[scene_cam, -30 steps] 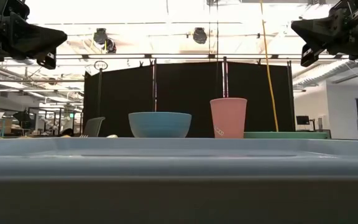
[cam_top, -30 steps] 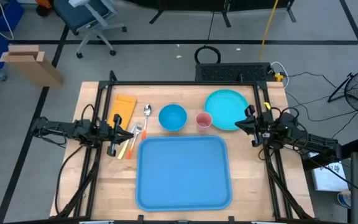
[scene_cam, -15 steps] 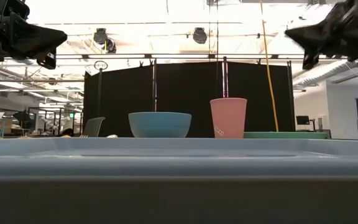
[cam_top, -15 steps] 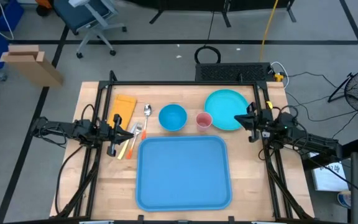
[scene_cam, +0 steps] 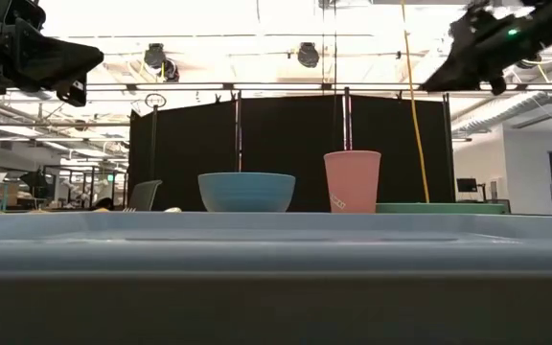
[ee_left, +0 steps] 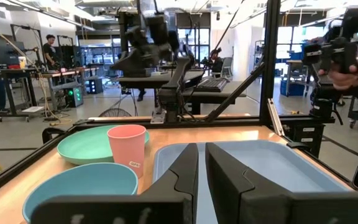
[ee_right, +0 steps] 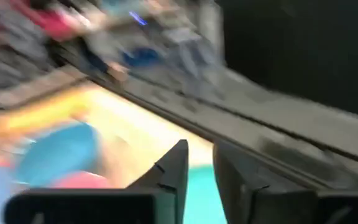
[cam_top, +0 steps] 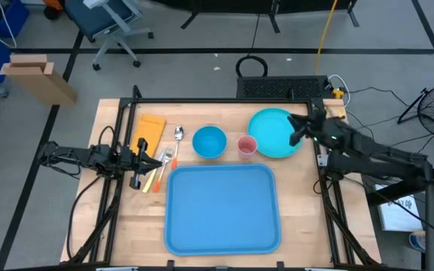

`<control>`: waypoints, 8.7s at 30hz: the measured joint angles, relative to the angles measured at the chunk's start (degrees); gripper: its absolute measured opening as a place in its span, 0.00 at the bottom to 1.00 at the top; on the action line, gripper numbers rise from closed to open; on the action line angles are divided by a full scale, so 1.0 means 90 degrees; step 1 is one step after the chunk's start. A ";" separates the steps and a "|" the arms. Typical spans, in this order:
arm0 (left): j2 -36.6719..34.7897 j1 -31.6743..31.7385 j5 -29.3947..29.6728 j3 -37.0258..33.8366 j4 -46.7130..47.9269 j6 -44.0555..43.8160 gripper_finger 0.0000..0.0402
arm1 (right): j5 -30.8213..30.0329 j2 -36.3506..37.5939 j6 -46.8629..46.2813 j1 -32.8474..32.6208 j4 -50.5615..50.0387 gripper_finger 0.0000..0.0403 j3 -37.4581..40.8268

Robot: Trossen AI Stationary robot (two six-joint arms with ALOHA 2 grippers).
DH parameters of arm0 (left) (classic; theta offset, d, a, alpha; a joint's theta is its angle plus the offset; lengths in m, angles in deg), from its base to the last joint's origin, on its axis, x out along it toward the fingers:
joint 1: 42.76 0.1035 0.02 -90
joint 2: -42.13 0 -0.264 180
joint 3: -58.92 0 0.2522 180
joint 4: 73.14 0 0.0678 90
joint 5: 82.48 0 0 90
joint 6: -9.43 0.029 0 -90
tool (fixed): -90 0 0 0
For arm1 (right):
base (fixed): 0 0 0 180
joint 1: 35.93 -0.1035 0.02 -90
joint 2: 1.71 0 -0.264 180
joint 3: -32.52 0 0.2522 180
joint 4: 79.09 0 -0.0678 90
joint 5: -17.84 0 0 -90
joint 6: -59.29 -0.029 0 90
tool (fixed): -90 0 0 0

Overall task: Set up tray
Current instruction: Put the light blue plate on the blue serving tray, then put the blue bowl on top of the light blue plate on the blue serving tray

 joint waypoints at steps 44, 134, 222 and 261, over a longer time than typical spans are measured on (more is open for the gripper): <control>0.0000 -0.0002 -0.0002 0.0000 -0.0034 0.0092 0.09 | 0.2084 -0.5801 0.0169 0.4320 -0.2137 0.75 -0.1573; -0.0002 0.0000 -0.0019 0.0000 -0.0039 -0.0879 0.09 | 0.2565 -0.3502 -0.0581 -0.0735 -0.3665 0.00 -0.4867; 0.0000 -0.0001 -0.0012 0.0000 -0.0034 -0.0870 0.09 | 0.2089 -0.3359 0.1344 -0.3090 -0.0037 0.01 -0.1662; -0.0002 0.0001 -0.0012 0.0002 -0.0087 -0.0860 0.09 | 0.3606 0.0021 0.1938 -0.1919 0.5870 0.00 0.2874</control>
